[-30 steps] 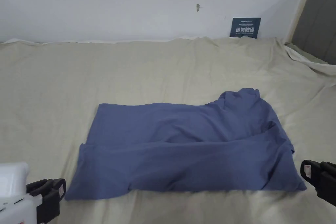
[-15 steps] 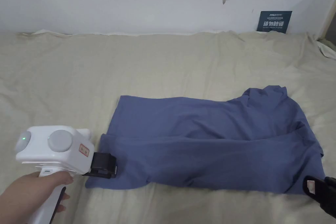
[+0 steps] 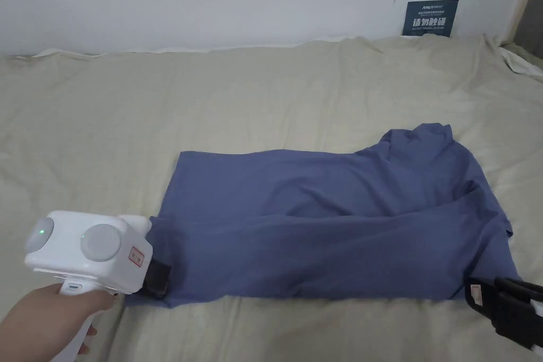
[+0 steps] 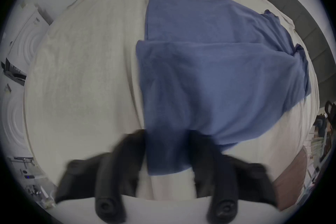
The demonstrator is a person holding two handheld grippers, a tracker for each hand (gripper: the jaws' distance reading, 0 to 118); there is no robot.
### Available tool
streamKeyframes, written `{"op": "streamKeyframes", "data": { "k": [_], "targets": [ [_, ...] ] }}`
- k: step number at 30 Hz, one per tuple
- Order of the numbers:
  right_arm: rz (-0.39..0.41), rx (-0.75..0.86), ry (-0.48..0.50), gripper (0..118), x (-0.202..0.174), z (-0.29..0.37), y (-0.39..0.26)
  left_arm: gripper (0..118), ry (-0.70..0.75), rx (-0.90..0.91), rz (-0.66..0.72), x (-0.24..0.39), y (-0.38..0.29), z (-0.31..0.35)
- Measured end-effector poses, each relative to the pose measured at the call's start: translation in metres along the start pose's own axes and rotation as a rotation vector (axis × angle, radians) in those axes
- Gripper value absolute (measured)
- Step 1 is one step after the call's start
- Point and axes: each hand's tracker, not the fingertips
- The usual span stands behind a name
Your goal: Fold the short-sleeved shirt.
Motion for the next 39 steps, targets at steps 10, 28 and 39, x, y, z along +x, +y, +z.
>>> {"op": "streamKeyframes", "data": {
  "k": [10,28,39],
  "targets": [
    [-0.104,-0.14,-0.099,0,0.074,-0.028,0.07,11,-0.032,0.012,-0.01,-0.002,0.008,0.013],
    [-0.077,-0.593,-0.179,6,0.105,-0.111,0.083,9,-0.036,0.03,0.001,0.003,0.016,0.032],
    [-0.047,-0.544,-0.127,6,0.093,-0.053,0.104,9,-0.084,0.033,0.008,0.002,-0.015,0.076]
  ]
}}
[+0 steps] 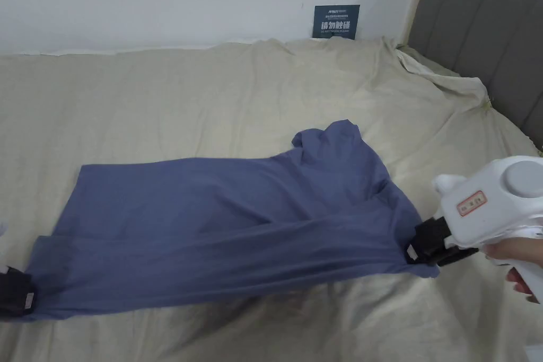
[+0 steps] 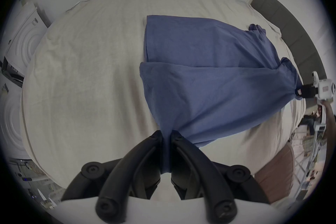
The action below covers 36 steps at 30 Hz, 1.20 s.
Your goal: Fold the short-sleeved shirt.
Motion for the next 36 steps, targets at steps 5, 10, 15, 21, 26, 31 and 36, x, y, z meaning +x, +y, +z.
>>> {"op": "streamKeyframes", "data": {
  "k": [5,10,15,21,26,31,36],
  "targets": [
    [0.017,-0.042,0.005,6,0.002,0.036,-0.048,9,-0.033,-0.007,-0.036,-0.013,-0.043,0.025],
    [0.012,-0.106,0.065,6,0.019,0.026,-0.106,9,-0.056,-0.037,-0.016,-0.004,-0.103,0.022],
    [-0.055,-0.125,0.023,6,0.038,-0.019,-0.128,10,-0.114,-0.083,0.118,-0.021,-0.129,-0.023],
    [0.091,-0.041,-0.222,115,0.03,0.004,-0.137,110,0.024,0.1,0.121,-0.034,-0.131,0.004],
    [-0.063,0.207,-0.121,114,0.023,0.058,-0.14,110,-0.001,0.259,0.13,-0.047,-0.124,0.041],
    [-0.152,0.513,0.176,74,-0.02,0.086,-0.147,49,-0.098,0.523,0.1,0.005,-0.128,0.082],
    [-0.018,0.674,0.094,0,-0.064,0.079,-0.151,0,-0.016,0.648,0.094,0.029,-0.137,0.089]
  ]
}}
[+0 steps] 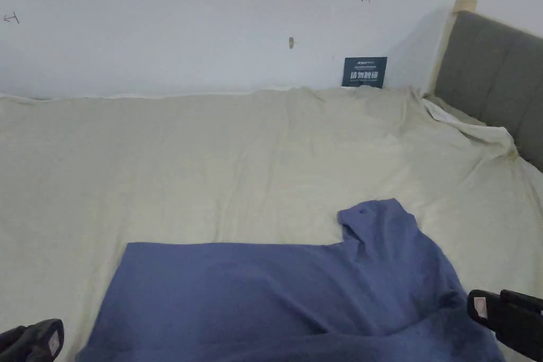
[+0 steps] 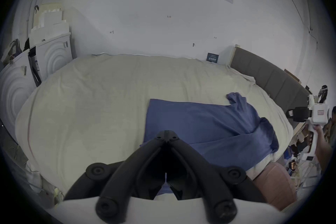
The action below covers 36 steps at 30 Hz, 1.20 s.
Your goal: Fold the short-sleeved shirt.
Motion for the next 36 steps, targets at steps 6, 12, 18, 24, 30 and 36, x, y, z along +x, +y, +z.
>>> {"op": "streamKeyframes", "data": {
  "k": [6,12,18,24,30,36],
  "targets": [
    [0.096,-0.033,0.044,0,-0.009,-0.02,0.017,0,-0.026,-0.011,-0.03,0.005,0.075,-0.053],
    [0.084,-0.065,0.036,0,0.001,-0.045,0.023,0,-0.099,-0.409,0.03,-0.038,0.141,-0.233],
    [0.053,-0.127,0.056,0,0.005,-0.06,0.008,118,-0.048,-0.588,0.039,-0.034,0.138,-0.315],
    [0.038,-0.186,0.048,0,0.011,-0.073,-0.006,118,-0.032,-0.648,0.019,-0.033,0.13,-0.359],
    [-0.001,-0.231,0.037,0,0.02,-0.08,-0.014,118,0.007,-0.696,-0.04,-0.014,0.116,-0.36],
    [-0.01,-0.259,0.043,0,0.021,-0.087,-0.02,115,0.032,-0.7,0.003,-0.03,0.11,-0.364]
  ]
}}
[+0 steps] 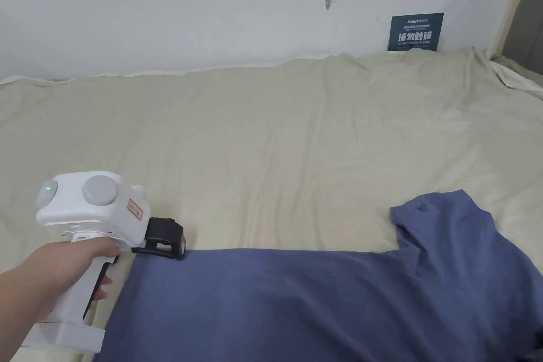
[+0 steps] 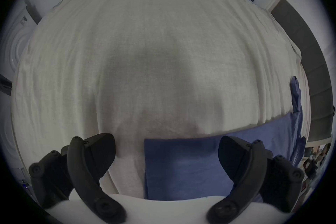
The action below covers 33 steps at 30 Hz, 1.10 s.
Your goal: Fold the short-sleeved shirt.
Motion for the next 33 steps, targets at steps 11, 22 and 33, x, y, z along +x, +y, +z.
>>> {"op": "streamKeyframes", "data": {
  "k": [11,22,33],
  "targets": [
    [0.076,0.011,-0.028,0,0.007,-0.019,0.039,6,0.125,0.07,-0.316,0.04,-0.019,0.016],
    [-0.006,-0.226,-0.194,85,0.088,-0.143,0.225,6,0.091,0.127,-0.283,0.033,-0.004,0.036],
    [-0.08,-0.443,-0.364,52,0.101,-0.202,0.218,6,-0.037,0.133,-0.135,0.025,-0.027,0.049]
  ]
}}
